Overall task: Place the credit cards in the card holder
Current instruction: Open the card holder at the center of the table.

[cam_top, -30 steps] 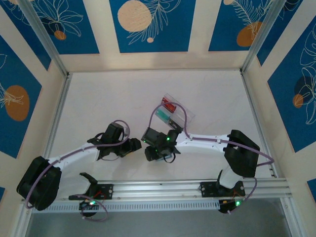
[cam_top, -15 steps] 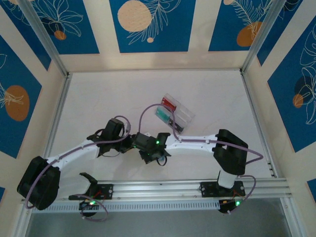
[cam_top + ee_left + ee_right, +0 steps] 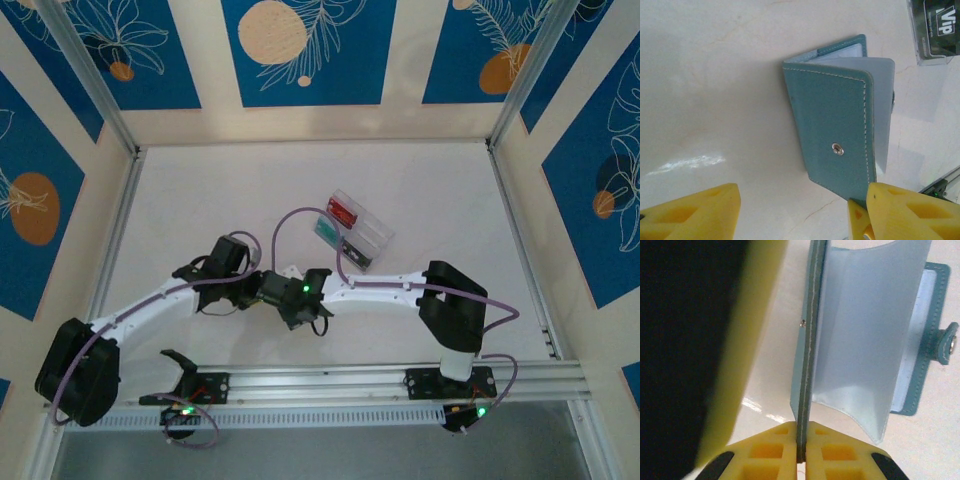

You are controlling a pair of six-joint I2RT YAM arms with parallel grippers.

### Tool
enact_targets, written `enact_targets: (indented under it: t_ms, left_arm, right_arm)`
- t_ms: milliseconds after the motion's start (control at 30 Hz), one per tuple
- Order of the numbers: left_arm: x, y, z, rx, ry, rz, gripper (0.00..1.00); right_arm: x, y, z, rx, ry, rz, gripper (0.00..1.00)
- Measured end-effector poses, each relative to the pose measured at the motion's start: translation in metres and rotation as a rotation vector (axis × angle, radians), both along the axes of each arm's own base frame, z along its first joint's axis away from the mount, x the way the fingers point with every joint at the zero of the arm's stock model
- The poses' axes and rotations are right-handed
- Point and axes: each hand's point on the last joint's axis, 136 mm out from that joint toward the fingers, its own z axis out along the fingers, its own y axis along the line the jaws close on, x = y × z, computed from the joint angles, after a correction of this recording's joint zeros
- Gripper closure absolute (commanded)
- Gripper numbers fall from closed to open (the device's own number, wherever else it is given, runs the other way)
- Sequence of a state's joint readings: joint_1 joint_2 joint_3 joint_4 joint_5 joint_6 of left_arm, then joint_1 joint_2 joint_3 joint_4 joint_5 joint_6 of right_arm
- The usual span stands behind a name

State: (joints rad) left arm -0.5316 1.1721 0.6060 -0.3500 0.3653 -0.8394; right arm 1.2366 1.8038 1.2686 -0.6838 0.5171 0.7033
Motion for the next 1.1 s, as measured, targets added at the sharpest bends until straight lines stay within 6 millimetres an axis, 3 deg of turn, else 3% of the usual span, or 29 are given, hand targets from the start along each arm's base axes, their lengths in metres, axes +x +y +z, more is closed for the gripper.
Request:
enact_targets:
  t_ms: [567,833,933,1100]
  left_arm:
    - [0.006,0.026,0.016,0.066,-0.046,0.107,0.33]
    - [0.007,0.022,0.050,-0.021,-0.157,0.103,0.33]
    - [0.007,0.021,0.056,-0.041,-0.178,0.099,0.32]
    - [0.012,0.014,0.047,-0.052,-0.134,0.096,0.33]
  right_arm:
    - [0.010,0.024,0.007,0.114,-0.019,0.014,0.95]
    - [0.022,-0.021,-0.021,0.032,0.070,-0.097,0.98]
    - [0.021,-0.023,-0.022,0.026,0.076,-0.099,0.99]
    - [0.011,-0.023,-0.022,0.003,0.065,-0.071,0.99]
